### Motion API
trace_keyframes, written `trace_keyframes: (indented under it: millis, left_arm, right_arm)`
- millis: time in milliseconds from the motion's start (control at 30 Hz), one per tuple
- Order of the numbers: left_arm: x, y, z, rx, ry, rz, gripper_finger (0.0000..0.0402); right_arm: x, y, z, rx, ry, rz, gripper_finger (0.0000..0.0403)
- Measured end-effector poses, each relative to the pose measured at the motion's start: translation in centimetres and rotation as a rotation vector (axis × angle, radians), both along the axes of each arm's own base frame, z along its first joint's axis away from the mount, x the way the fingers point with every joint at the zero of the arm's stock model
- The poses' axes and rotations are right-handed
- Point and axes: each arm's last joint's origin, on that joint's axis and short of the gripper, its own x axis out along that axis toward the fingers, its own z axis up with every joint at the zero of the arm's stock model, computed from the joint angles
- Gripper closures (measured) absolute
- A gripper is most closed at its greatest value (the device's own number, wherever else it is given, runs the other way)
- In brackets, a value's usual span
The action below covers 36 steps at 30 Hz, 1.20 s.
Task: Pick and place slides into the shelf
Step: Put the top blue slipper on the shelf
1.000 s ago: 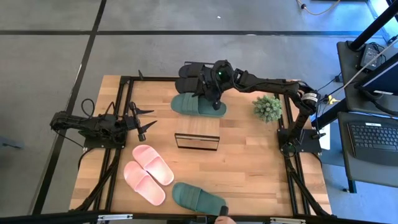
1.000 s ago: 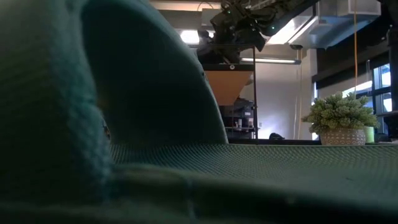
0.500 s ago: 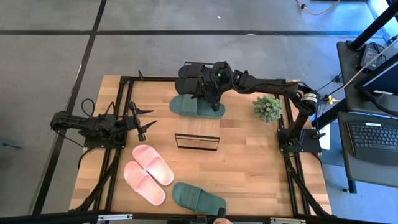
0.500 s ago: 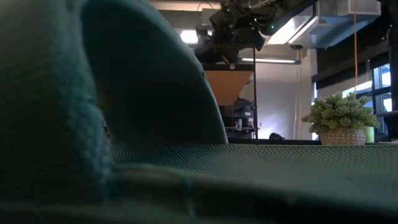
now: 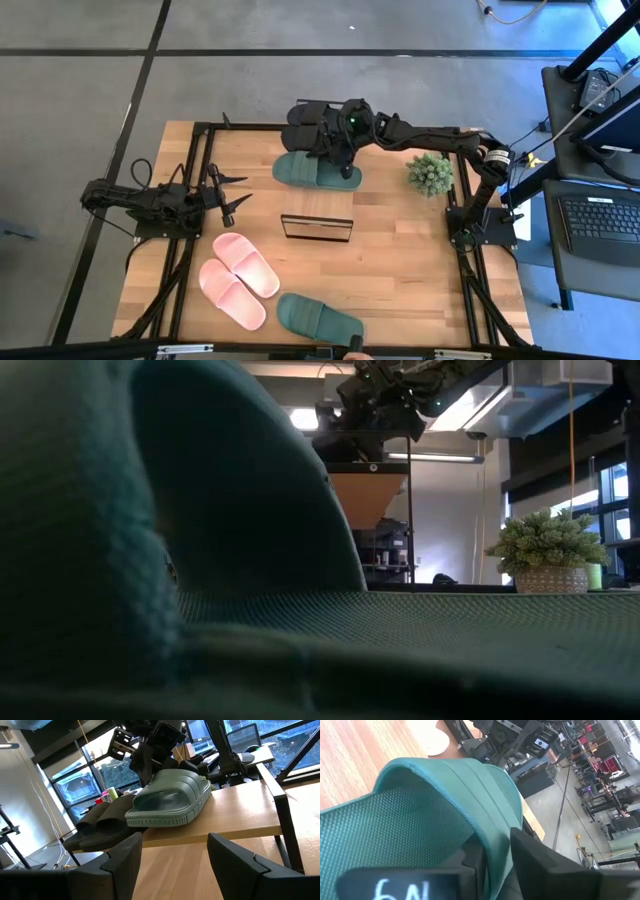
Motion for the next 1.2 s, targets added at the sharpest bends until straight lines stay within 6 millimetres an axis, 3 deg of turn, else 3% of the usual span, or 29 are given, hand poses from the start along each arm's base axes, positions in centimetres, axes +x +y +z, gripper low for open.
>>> trace_keyframes:
  millis: [967,1200]
  left_arm:
    - [0.0,0.0,-0.01,-0.003,-0.001,-0.001,0.0185]
    - [0.0,0.0,0.01,-0.003,-0.001,-0.001,0.0185]
  right_arm:
    - [-0.02,-0.06,-0.1,0.017,0.019,-0.034,0.0306]
    - [-0.03,-0.24,-0.23,-0.049,0.034,-0.086,0.0306]
